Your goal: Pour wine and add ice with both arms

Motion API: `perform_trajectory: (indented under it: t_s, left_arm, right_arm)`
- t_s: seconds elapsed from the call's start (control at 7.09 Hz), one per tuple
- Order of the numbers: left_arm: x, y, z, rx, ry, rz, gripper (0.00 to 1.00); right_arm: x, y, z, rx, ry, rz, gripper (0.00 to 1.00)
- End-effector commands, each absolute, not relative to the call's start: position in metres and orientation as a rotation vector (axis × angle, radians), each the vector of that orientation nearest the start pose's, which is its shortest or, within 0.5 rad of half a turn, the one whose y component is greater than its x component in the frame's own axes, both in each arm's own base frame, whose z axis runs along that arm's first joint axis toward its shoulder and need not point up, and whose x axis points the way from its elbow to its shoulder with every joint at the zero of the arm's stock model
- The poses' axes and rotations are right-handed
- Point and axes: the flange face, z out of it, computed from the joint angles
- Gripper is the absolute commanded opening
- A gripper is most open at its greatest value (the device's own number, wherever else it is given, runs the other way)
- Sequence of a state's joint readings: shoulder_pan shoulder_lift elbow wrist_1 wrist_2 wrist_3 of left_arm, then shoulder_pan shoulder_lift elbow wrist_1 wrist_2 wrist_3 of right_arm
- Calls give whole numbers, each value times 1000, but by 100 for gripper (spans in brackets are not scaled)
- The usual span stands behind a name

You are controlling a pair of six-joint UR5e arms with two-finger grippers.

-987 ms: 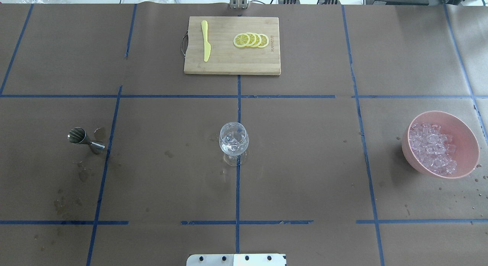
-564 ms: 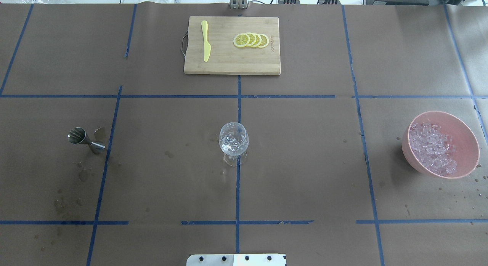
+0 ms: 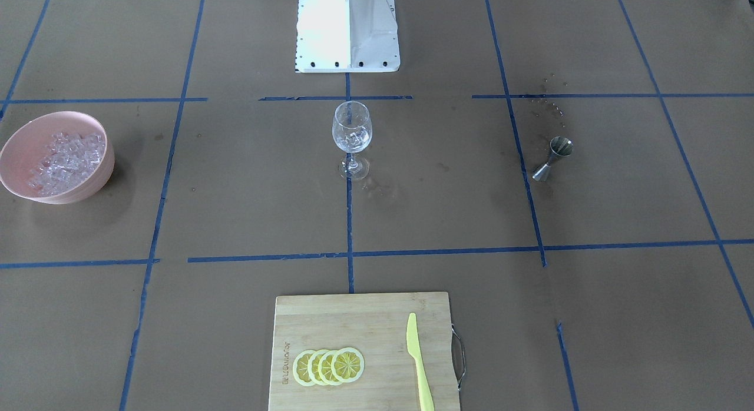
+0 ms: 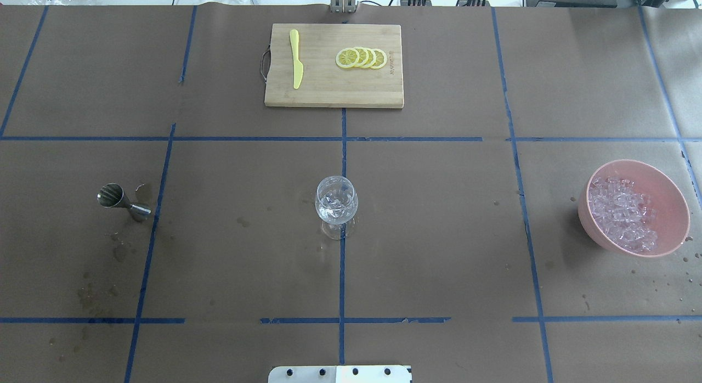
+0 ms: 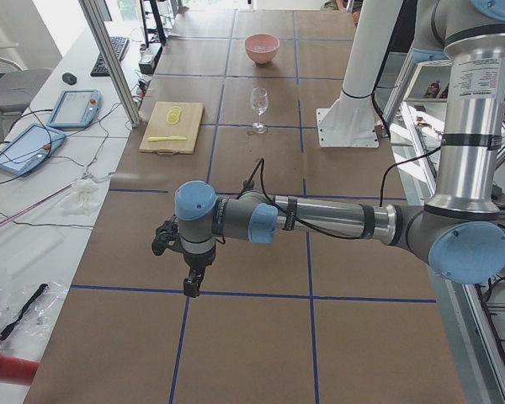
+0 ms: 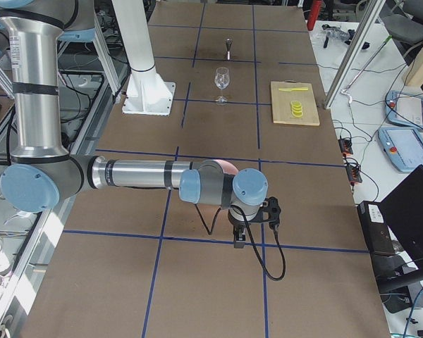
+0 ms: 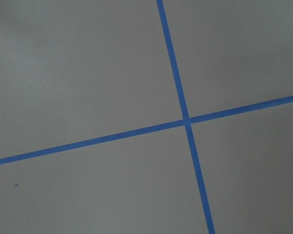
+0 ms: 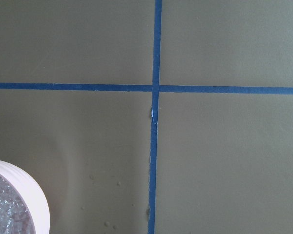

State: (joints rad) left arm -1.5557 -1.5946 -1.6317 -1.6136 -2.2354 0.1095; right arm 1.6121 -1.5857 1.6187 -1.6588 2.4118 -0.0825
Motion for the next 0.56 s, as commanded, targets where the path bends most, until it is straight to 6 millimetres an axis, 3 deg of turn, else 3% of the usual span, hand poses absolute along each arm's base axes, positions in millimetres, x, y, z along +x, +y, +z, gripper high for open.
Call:
perform_trajectory:
  t_s: [0.0, 0.42]
  left_arm:
    - [-60, -509, 621, 105, 715, 137, 100]
    - [-56, -497, 645, 50, 782, 111, 100]
  right_arm:
    - [79, -481, 644, 9, -843, -5, 100]
    - [79, -486, 644, 6, -844, 7, 100]
